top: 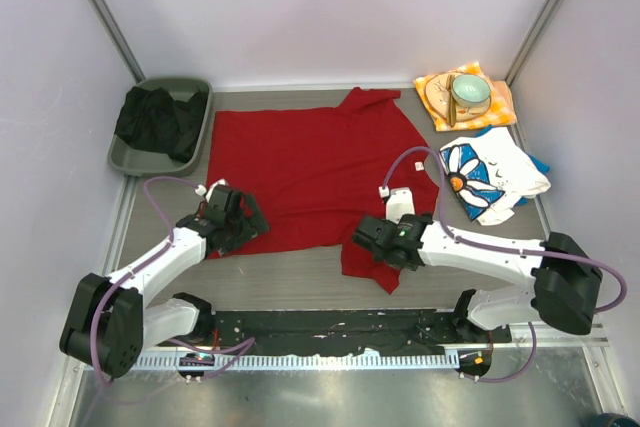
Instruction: Fold and stack the t-shirts
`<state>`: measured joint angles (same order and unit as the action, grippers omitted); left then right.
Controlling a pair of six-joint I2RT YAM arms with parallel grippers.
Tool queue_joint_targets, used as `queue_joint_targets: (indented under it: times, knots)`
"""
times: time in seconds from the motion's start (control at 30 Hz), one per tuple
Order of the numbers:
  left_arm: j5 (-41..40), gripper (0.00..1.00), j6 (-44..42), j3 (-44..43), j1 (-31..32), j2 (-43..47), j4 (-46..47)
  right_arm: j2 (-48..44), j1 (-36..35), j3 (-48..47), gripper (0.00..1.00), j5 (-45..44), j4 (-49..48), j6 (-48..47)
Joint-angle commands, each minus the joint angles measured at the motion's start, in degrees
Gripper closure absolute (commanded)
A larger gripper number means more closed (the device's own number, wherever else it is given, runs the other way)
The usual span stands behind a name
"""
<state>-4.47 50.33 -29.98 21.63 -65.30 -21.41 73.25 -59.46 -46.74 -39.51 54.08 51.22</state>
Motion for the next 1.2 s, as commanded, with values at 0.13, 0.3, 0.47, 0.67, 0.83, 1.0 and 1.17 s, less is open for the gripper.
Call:
queue_joint_targets:
  times: [0.13, 0.3, 0.47, 0.67, 0.83, 1.0, 1.17]
  knots:
    - [0.4, 0.0, -0.4, -1.1, 0.2, 0.1, 1.6, 3.8, -0.2, 1.2, 0.0, -5.8, 1.7, 9.1]
    - [0.8, 0.0, -0.5, -0.9, 0.2, -0.2, 2.3, 7.2, -0.2, 1.7, 0.0, -4.4, 1.0, 10.2]
    - [1.0, 0.0, -0.7, -0.8, 0.2, -0.2, 2.4, 9.9, -0.2, 3.4, 0.0, -2.1, -0.8, 12.2]
    - [1.1, 0.0, -1.0, -0.7, 0.2, -0.2, 2.6, 15.1, -0.2, 3.9, 0.0, -0.5, -1.1, 15.2]
    - [1.5, 0.0, -1.2, -1.0, 0.2, -0.7, 2.8, 20.1, -0.1, 0.6, 0.0, -1.7, 3.5, 18.7]
    - [2.0, 0.0, -1.3, -1.5, 0.2, -1.6, 3.4, 27.8, -0.2, -2.3, 0.05, -3.3, 12.6, 24.2]
    - [1.8, 0.0, -2.1, -1.7, 0.2, -2.0, 3.0, 32.3, -0.2, -4.6, 0.05, -4.5, 17.1, 27.2]
